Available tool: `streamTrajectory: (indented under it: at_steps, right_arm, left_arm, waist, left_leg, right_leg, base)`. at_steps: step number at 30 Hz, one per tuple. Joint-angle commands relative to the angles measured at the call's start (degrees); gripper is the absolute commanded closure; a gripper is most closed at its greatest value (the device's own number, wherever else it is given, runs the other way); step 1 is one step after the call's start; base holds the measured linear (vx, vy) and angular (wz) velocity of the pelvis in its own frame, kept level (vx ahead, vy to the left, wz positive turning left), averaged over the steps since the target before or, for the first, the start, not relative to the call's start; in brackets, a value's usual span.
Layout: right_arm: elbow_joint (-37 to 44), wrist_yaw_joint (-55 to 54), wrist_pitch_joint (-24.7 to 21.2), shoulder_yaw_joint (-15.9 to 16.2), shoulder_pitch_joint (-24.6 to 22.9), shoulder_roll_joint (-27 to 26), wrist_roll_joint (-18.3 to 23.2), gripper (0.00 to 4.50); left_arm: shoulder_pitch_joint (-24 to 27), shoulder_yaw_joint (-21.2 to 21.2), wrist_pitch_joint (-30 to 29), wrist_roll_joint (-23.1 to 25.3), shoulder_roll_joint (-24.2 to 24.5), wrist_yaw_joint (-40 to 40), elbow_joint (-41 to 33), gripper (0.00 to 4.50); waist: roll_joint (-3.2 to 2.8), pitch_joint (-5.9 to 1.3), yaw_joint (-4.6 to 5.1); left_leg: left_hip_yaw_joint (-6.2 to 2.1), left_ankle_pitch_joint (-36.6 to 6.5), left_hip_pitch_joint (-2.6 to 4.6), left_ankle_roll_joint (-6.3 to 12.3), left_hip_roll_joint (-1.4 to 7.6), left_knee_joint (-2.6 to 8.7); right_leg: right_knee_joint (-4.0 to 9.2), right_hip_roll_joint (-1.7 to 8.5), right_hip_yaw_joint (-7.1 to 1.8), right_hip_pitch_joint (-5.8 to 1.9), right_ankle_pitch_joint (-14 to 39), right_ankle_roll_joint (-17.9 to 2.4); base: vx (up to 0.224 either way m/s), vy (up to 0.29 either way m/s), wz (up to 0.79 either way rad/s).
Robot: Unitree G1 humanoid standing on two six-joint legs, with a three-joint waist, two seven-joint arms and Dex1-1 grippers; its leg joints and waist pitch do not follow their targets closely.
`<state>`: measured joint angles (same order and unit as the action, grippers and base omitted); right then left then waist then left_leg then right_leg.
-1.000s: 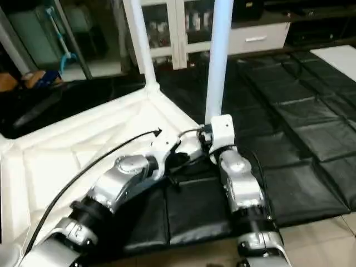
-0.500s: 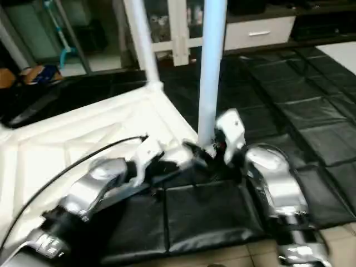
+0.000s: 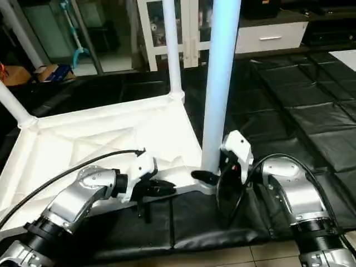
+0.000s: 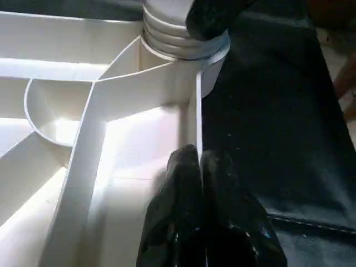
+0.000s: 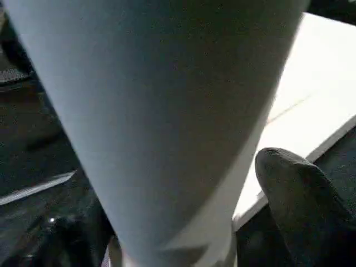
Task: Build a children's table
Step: Rotate leg to tighten
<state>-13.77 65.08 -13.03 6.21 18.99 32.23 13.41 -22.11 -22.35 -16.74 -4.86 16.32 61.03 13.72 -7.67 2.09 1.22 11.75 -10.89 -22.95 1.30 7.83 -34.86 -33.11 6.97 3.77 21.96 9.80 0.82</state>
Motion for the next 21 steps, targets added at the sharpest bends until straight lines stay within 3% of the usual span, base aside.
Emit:
streamTrajectory:
  at_steps: [1, 8, 13, 17, 21]
  right_arm:
    - [-0.42, 0.98, -0.61, 0.98, -0.27, 0.7, -0.32, 0.94]
    - [-0.71, 1.82, -0.9, 1.16, -0.43, 1.01, -0.07, 1.66]
    - [-0.65, 1.45, -1.37, 0.69, -0.42, 0.53, 0.46, 2.04]
    - [-0.35, 0.58, -1.97, 0.06, -0.68, -0.33, 1.35, 2.13]
    - [-2.09, -7.59, -2.36, -1.72, 0.14, -3.89, 0.11, 2.15]
  left_arm:
    - [1.01, -2.63, -0.99, -0.52, 0.47, 3.02, -1.34, 4.5]
    - [0.85, -2.75, -1.37, -0.47, 0.72, 3.09, -1.54, 4.5]
    - [0.84, -2.86, -1.8, -0.48, 0.75, 3.17, -1.82, 4.5]
    - [0.93, -3.0, -1.97, -0.45, 0.88, 3.27, -1.97, 4.5]
    - [0.54, -2.71, -2.05, -0.04, 0.38, 2.24, -1.05, 4.5]
  waist:
    - [1.46, -3.02, 0.12]
    - [1.38, -3.24, -0.02]
    - [1.44, -3.16, 0.01]
    - [1.38, -3.24, 0.01]
    - [1.36, -2.95, 0.47]
  left_leg:
    - [-2.85, -22.9, 1.57, 1.53, 5.07, 5.52]
    - [-2.76, -20.1, 1.51, 2.91, 5.09, 5.34]
    - [-2.79, -21.14, 1.55, 2.52, 5.08, 5.38]
    - [-2.86, -20.81, 1.55, 2.34, 5.11, 5.39]
    - [-2.92, -22.15, 1.28, 1.72, 4.98, 5.59]
  right_leg:
    - [3.83, 2.35, -1.89, -1.33, 17.37, -12.56]
    - [3.56, 2.27, -1.81, -1.5, 13.77, -13.52]
    - [3.7, 2.32, -1.81, -1.49, 15.71, -13.26]
    - [3.62, 2.28, -1.81, -1.46, 15.37, -13.11]
    - [3.75, 2.31, -1.76, -1.4, 17.11, -12.81]
  base:
    - [0.0, 0.0, 0.0]
    - [0.0, 0.0, 0.0]
    - [0.0, 0.0, 0.0]
    - [0.0, 0.0, 0.0]
    - [0.0, 0.0, 0.0]
